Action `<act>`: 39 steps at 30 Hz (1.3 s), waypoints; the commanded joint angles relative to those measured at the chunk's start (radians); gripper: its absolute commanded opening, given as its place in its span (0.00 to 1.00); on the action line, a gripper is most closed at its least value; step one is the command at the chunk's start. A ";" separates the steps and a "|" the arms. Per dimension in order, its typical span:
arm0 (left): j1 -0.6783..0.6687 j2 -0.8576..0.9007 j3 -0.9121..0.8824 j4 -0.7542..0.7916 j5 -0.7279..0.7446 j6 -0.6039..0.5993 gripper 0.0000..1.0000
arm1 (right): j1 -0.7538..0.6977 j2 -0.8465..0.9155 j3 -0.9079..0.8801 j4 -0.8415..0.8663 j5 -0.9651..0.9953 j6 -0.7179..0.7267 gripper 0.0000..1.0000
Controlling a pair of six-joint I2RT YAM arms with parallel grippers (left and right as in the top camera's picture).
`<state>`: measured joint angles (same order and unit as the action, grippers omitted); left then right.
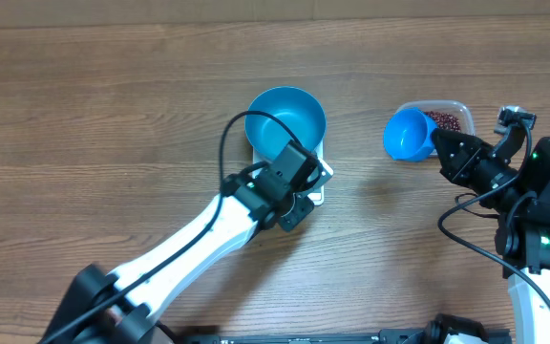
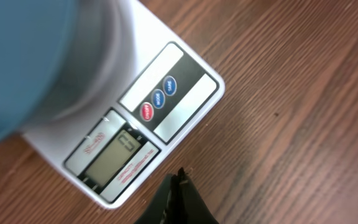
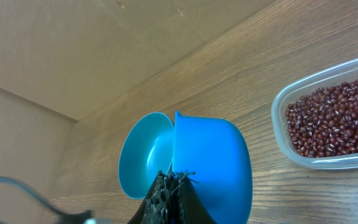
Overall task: Scoop item into bowl and weigh 150g on scale
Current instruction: 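Lift the left gripper back from the scale buttons to hover beside the scale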
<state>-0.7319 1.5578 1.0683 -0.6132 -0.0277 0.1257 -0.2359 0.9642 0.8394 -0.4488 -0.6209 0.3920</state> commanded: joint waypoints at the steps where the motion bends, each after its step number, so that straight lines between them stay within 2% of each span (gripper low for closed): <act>1: -0.001 -0.085 -0.003 -0.018 -0.010 -0.018 0.04 | -0.006 -0.008 0.018 0.005 0.003 -0.008 0.04; 4: -0.001 -0.156 -0.003 -0.023 -0.014 -0.023 0.04 | -0.007 -0.008 0.018 0.005 0.003 -0.008 0.04; 5: 0.000 -0.178 -0.003 -0.021 -0.018 -0.024 0.08 | -0.006 -0.008 0.018 0.004 0.003 -0.008 0.04; 6: 0.000 -0.195 -0.003 -0.020 -0.031 -0.034 0.33 | -0.007 -0.008 0.018 0.004 0.003 -0.008 0.04; 7: 0.000 -0.212 -0.003 -0.019 -0.049 -0.048 0.93 | -0.007 -0.008 0.018 0.004 0.003 -0.008 0.04; 8: 0.000 -0.227 -0.003 -0.019 -0.067 -0.064 0.99 | -0.007 -0.008 0.018 0.004 0.003 -0.008 0.04; 22: 0.070 -0.385 -0.003 -0.103 -0.089 -0.224 0.99 | -0.007 -0.008 0.018 -0.012 0.002 -0.003 0.04; 26: 0.098 -0.458 -0.003 -0.123 -0.072 -0.209 1.00 | -0.006 -0.008 0.018 -0.015 -0.001 -0.003 0.04; 31: 0.098 -0.503 -0.003 -0.140 -0.034 -0.061 0.99 | -0.006 -0.008 0.018 -0.017 -0.001 -0.003 0.04; 39: 0.098 -0.498 -0.003 -0.169 -0.031 -0.061 1.00 | -0.006 -0.008 0.018 -0.018 -0.001 -0.003 0.04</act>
<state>-0.6388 1.0588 1.0683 -0.7818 -0.0753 0.0364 -0.2359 0.9642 0.8394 -0.4648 -0.6212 0.3920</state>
